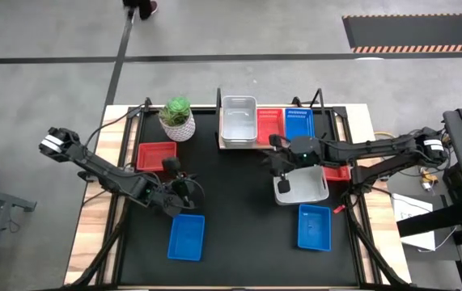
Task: Stack baskets on shelf by color
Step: Stack the left red bin on the red bin on the shelf
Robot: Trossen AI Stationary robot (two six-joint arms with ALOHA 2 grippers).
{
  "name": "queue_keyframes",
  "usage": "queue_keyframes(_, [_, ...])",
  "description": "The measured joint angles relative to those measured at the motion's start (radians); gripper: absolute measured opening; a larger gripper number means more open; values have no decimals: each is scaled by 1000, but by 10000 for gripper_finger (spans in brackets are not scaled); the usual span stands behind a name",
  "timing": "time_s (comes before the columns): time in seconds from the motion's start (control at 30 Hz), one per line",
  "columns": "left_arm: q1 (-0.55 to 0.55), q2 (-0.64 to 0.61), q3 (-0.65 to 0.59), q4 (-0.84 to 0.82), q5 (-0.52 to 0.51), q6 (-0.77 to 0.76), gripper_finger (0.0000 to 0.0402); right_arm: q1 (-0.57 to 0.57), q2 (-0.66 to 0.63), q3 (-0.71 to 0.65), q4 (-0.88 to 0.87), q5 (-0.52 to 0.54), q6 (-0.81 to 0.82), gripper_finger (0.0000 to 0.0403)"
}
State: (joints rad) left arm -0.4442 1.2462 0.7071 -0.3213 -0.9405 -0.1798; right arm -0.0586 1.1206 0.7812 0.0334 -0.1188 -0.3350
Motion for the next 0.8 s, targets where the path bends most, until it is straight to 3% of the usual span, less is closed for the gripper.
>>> queue_keyframes(0.13, [1, -5, 0, 0, 0, 2, 2, 0, 0, 46, -62, 22, 188, 87])
queue_keyframes(0.33, [7, -7, 1, -23, 1, -48, 2, 2, 12, 147, -288, 31, 240, 124])
queue_keyframes(0.4, [21, -37, 22, -178, 13, -232, 2, 2, 18, 171, -330, 40, 263, 129])
queue_keyframes(0.47, [54, -77, 61, -409, 31, -537, 2, 2, 21, 190, -368, 42, 270, 133])
queue_keyframes(0.57, [136, -118, 71, -674, 157, -917, 2, 2, 21, 193, -392, 42, 268, 134])
queue_keyframes(0.63, [192, -123, 69, -690, 212, -1014, 2, 2, 21, 189, -387, 42, 258, 134])
queue_keyframes(0.8, [295, -103, 62, -663, 238, -993, 2, 2, 24, 179, -365, 42, 232, 134])
